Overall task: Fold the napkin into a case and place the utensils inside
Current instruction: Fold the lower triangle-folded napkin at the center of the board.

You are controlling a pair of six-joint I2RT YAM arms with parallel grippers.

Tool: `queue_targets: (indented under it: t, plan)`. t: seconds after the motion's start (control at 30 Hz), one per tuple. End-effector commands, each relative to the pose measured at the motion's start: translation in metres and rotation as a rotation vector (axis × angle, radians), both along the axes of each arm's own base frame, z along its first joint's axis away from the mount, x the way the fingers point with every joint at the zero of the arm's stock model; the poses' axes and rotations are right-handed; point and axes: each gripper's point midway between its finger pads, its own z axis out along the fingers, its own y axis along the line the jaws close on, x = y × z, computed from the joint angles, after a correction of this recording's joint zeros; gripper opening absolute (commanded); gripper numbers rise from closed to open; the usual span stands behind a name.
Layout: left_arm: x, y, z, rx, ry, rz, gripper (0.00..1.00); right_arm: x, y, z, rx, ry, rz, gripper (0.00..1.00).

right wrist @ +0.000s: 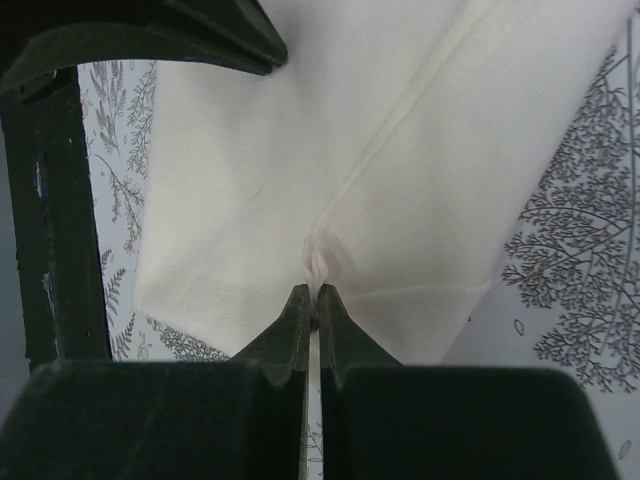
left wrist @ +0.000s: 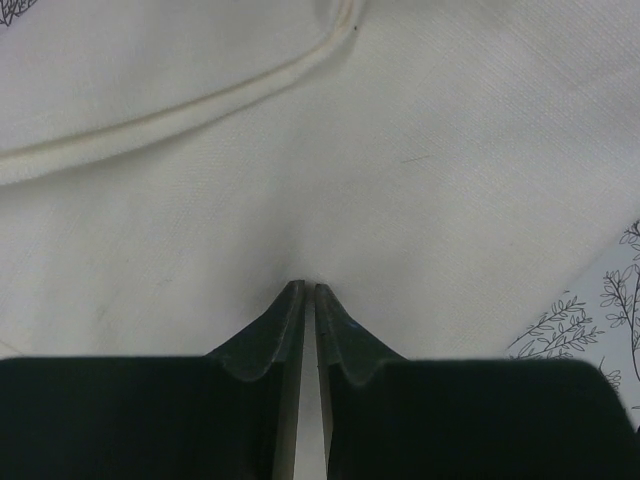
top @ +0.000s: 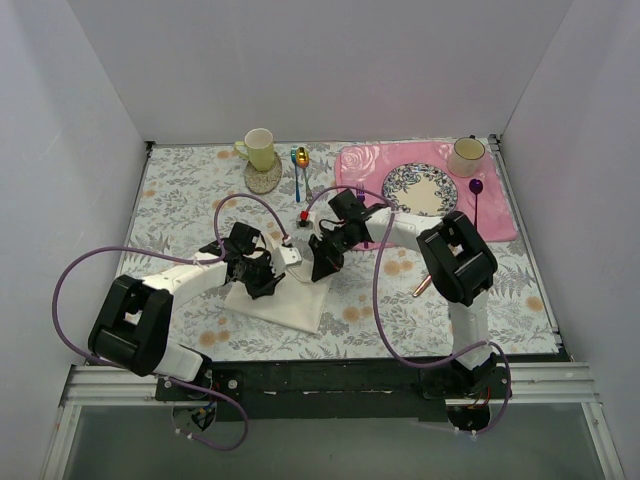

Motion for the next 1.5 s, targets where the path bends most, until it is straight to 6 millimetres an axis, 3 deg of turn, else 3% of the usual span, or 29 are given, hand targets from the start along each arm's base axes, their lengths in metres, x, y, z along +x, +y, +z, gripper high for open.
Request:
queue_targets:
  t: [0.0, 0.3, 0.47, 0.6, 0.73, 0.87, 1.03, 1.1, 1.23, 1.3, 1.37, 1.47]
  plan:
    - [-0.012, 0.016, -0.021, 0.083, 0.04, 0.024, 0.09, -0.016, -0.003, 0.013, 0.024, -0.024, 0.062, 0.01]
    - [-0.016, 0.018, -0.022, 0.086, 0.046, 0.018, 0.09, 0.0, 0.008, 0.033, 0.072, -0.069, 0.049, 0.01]
    - [-0.019, 0.019, -0.025, 0.09, 0.054, 0.021, 0.08, -0.014, 0.006, 0.046, 0.113, -0.041, 0.1, 0.01]
    - [-0.019, 0.019, -0.025, 0.089, 0.053, 0.027, 0.08, -0.027, 0.0, 0.043, 0.126, -0.044, 0.152, 0.01]
    - [-0.02, 0.018, -0.027, 0.087, 0.069, 0.034, 0.08, -0.035, -0.004, 0.028, 0.117, -0.069, 0.202, 0.01]
    - [-0.019, 0.019, -0.028, 0.091, 0.066, 0.038, 0.08, -0.043, -0.016, 0.0, 0.062, -0.1, 0.235, 0.01]
    - [-0.019, 0.017, -0.027, 0.08, 0.076, 0.042, 0.08, -0.039, -0.022, -0.024, 0.009, -0.143, 0.241, 0.01]
    - [-0.011, 0.01, -0.009, 0.017, 0.048, 0.068, 0.11, -0.034, -0.024, -0.033, -0.022, -0.154, 0.232, 0.01]
    - [0.017, 0.003, 0.05, -0.187, -0.061, 0.099, 0.37, -0.016, -0.023, -0.038, -0.051, -0.204, 0.203, 0.01]
    - [0.028, 0.006, 0.075, -0.223, -0.185, 0.098, 0.44, -0.003, -0.027, -0.039, -0.061, -0.23, 0.2, 0.01]
    - [0.042, 0.011, 0.089, -0.22, -0.327, 0.062, 0.5, 0.01, -0.027, -0.036, -0.062, -0.263, 0.204, 0.01]
    - [0.051, 0.011, 0.103, -0.211, -0.514, -0.049, 0.54, 0.013, -0.032, -0.038, -0.073, -0.298, 0.243, 0.01]
